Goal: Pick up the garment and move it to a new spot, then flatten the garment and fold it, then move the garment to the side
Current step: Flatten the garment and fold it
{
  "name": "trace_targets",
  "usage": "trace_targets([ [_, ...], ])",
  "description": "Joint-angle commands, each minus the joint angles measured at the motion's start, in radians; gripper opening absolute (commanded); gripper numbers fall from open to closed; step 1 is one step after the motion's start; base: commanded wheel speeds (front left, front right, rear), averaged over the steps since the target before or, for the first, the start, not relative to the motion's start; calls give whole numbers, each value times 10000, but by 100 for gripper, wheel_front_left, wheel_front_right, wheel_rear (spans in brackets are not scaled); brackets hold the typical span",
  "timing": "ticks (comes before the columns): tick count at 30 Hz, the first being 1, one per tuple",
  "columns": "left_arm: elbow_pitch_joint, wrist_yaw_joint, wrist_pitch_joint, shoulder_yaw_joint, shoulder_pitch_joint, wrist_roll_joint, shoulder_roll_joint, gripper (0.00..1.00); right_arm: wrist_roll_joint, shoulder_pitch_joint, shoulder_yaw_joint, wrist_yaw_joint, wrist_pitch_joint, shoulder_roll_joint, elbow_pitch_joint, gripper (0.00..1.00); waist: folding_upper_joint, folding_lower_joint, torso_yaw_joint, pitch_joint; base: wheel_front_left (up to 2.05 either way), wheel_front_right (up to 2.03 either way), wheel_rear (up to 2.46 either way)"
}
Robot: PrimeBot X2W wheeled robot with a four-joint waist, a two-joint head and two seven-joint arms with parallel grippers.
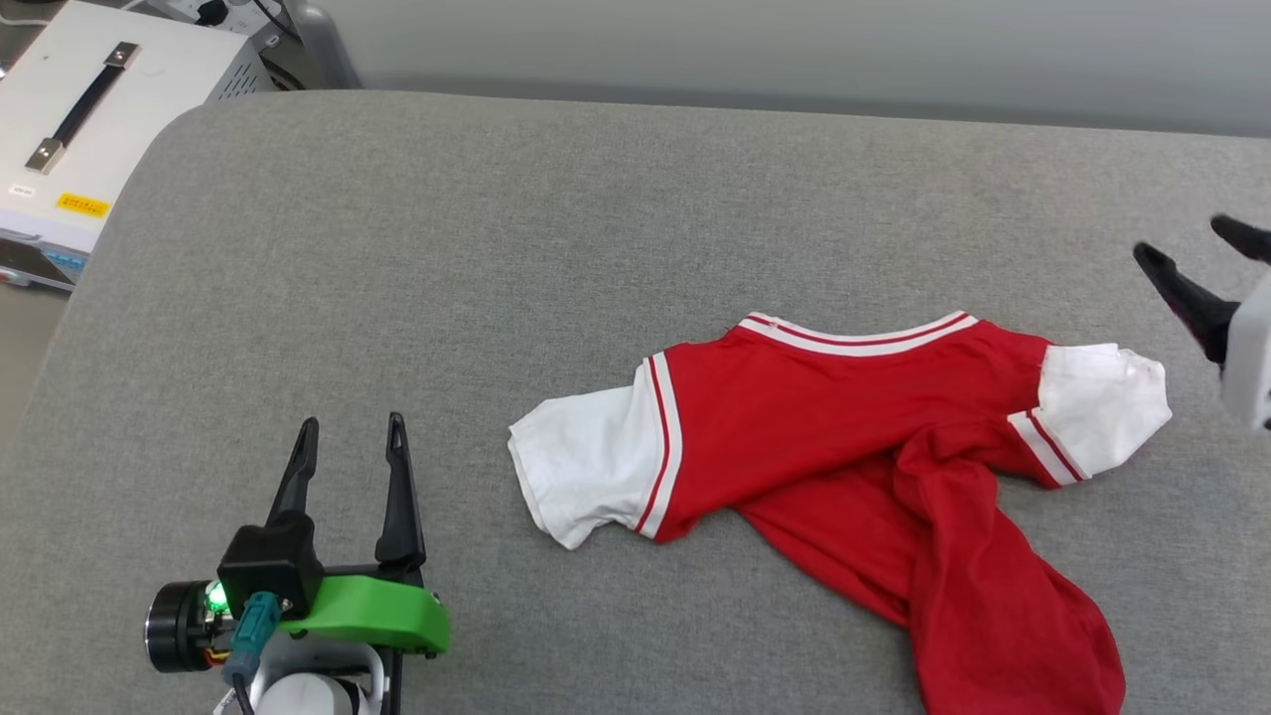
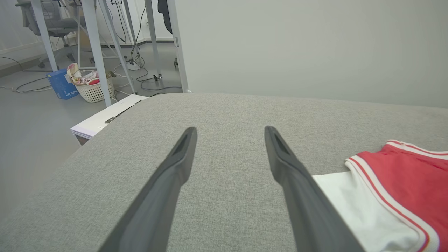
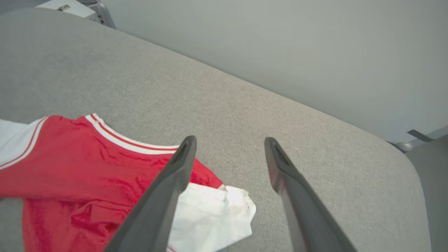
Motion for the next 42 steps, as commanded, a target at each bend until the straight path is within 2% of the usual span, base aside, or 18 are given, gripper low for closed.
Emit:
trace_targets([
  [1,-24,-44,-57,-30,-131,71,-27,100,314,151,67,-7,702,-306,-34,100,0,0,69,140,0,0,0],
  [4,-40,-76,-57,-83,-271,49,-32,100,907,114,310,-7,2373,-982,-30,100,0,0,170,377,0,0,0],
  [6,-68,-86,-57,-130,-375,36,-35,100,1076,20,386,-7,3072,-1279,83,100,0,0,253,570,0,0,0],
  [10,-121,-93,-57,-262,-625,-10,-39,100,1038,-337,462,-7,3819,-1432,510,100,0,0,443,1067,0,0,0],
  [18,-121,-51,-57,-565,-1201,-182,-43,100,366,-1106,807,-7,3874,-822,2128,100,0,0,765,2022,0,0,0],
  [25,-11,-1,-57,-649,-1389,-222,-44,100,403,-823,1662,-7,3530,-469,3271,100,0,0,860,2114,0,0,0],
  [26,14,11,-57,-633,-1376,-215,-44,100,426,-841,1755,-7,3292,-479,3301,64,0,0,840,2052,0,0,0],
  [27,32,20,-57,-614,-1356,-206,-44,100,452,-883,1820,-7,3044,-492,3287,19,0,0,815,1999,0,0,0],
  [28,57,26,-57,-589,-1331,-190,-44,100,521,-984,1812,-7,2650,-508,3265,0,0,0,781,1920,0,0,0],
  [35,122,9,-57,-408,-1052,-102,-44,100,859,-1494,1294,-7,-265,-539,2960,0,0,0,462,1201,0,0,0],
  [42,126,-6,-57,-254,-663,-47,-45,100,1205,-198,791,-7,-1903,-1152,2126,0,0,0,163,606,0,0,0],
])
